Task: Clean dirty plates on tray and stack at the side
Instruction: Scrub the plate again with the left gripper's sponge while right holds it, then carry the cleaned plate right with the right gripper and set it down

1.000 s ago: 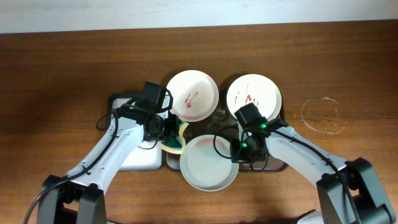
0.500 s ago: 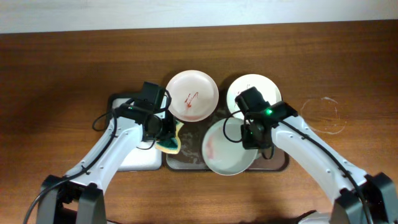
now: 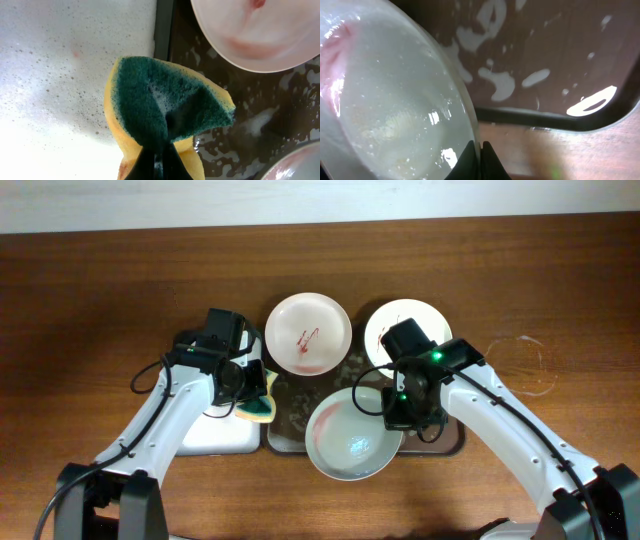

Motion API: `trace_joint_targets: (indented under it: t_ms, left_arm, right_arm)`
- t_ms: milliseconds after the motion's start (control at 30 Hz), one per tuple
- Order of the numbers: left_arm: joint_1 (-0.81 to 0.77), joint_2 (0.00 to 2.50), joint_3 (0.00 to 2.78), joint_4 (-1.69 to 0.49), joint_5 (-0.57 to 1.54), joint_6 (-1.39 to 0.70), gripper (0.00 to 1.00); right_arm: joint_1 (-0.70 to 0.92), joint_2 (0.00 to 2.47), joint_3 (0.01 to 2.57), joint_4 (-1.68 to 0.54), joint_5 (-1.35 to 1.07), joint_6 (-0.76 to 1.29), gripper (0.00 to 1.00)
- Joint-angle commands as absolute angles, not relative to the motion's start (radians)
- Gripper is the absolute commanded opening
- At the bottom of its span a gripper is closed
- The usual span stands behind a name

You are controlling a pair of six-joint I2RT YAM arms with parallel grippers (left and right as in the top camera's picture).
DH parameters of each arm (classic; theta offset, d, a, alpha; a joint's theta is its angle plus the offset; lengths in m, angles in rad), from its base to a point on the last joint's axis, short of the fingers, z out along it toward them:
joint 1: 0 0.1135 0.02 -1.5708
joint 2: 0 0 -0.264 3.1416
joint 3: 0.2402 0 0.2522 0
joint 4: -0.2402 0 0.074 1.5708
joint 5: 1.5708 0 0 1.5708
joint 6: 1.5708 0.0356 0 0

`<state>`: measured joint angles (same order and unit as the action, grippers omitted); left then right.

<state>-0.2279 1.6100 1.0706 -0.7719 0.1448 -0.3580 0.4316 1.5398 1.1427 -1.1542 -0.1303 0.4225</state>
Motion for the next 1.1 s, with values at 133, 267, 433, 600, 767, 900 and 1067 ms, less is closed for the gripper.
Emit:
trace_joint_targets:
  t_ms: [133, 267, 433, 600, 767, 900, 1067]
  left_arm:
    - [-0.224, 1.593, 1.078, -0.781, 0.141, -0.339, 0.0]
    - [-0.224, 1.593, 1.078, -0.783, 0.141, -0.339, 0.0]
    - [-0.224, 1.593, 1.078, -0.783, 0.141, -0.339, 0.0]
    - [-0.224, 1.593, 1.078, -0.783, 0.141, -0.339, 0.0]
    - [-0.224, 1.593, 1.078, -0.783, 0.141, -0.339, 0.0]
    - [-0.224, 1.593, 1.078, -0.783, 0.141, -0.339, 0.0]
    - [-0.224, 1.593, 1.078, -0.782, 0.141, -0.339, 0.0]
  right_arm:
    - [0.342, 1.546, 1.154, -1.057, -0.149, 0.456, 0.04]
    - [0.302, 1.546, 1.154, -1.103, -0.225, 0.407, 0.04]
    - [0.378, 1.546, 1.153, -1.174, -0.228, 0.374, 0.04]
    - [0.311, 1.546, 1.153, -1.152, -0.067, 0.386, 0.04]
    - [0.184, 1.546, 1.153, -1.133, -0.146, 0.374, 0.04]
    - [0.225, 1.546, 1.15, -1.153, -0.215, 0.374, 0.04]
    - [0.303, 1.546, 1.15, -1.174, -0.139, 0.374, 0.04]
